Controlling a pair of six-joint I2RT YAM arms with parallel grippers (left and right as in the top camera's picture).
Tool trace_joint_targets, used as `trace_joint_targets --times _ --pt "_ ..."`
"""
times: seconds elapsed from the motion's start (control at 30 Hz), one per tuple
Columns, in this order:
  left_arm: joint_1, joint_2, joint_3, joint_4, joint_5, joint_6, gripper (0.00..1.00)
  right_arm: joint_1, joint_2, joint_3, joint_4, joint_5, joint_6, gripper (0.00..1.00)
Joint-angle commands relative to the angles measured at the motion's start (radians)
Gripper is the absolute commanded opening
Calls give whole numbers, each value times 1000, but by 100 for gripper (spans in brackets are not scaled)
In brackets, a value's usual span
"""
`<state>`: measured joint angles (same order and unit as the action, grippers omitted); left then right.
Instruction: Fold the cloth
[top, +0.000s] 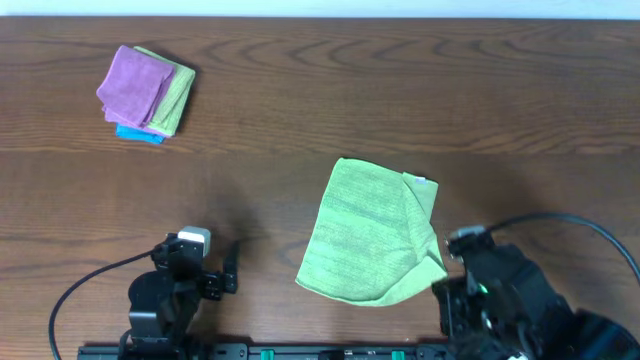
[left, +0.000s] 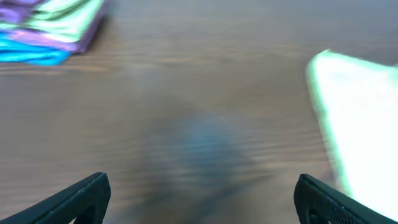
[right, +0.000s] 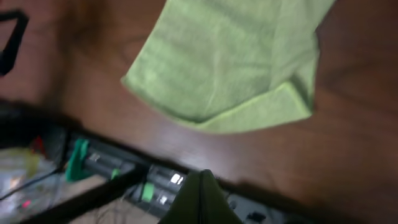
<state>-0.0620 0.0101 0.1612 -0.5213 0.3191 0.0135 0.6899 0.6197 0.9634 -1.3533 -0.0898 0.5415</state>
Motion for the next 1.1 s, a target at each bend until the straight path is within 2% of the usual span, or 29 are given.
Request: trace_joint_targets --times 0.0,0.03,0.13,0.27,0.4,0.53,0.67,0.8,0.9,0.93,1.07 --pt "-4 -6 -6 46 359 -237 95 9 -56 -2 -19 -119 15 1" --pt "-4 -6 -6 59 422 -272 96 9 -69 -2 -28 -137 15 2" --pt "-4 -6 -6 113 455 -314 95 9 -88 -2 -55 -181 15 1" --pt "-4 -6 -7 197 483 -489 95 9 -88 -2 -84 -184 11 1" --pt "-5 18 -7 342 502 -539 96 9 -88 -2 -53 -180 11 1" --pt "-5 159 -6 439 459 -536 96 9 -88 -2 15 -180 11 1" --pt "-31 404 19 593 463 -489 96 9 -88 -2 62 -179 11 2" --pt "-130 683 155 618 436 -350 96 9 -88 -2 76 -155 11 2" --pt "-237 877 309 546 341 -240 96 9 -88 5 75 -125 11 2" --pt "-313 997 422 467 261 -166 96 9 -88 17 74 -106 11 2" --pt "-453 1226 647 305 71 -52 96 9 -88 80 56 -12 11 1"
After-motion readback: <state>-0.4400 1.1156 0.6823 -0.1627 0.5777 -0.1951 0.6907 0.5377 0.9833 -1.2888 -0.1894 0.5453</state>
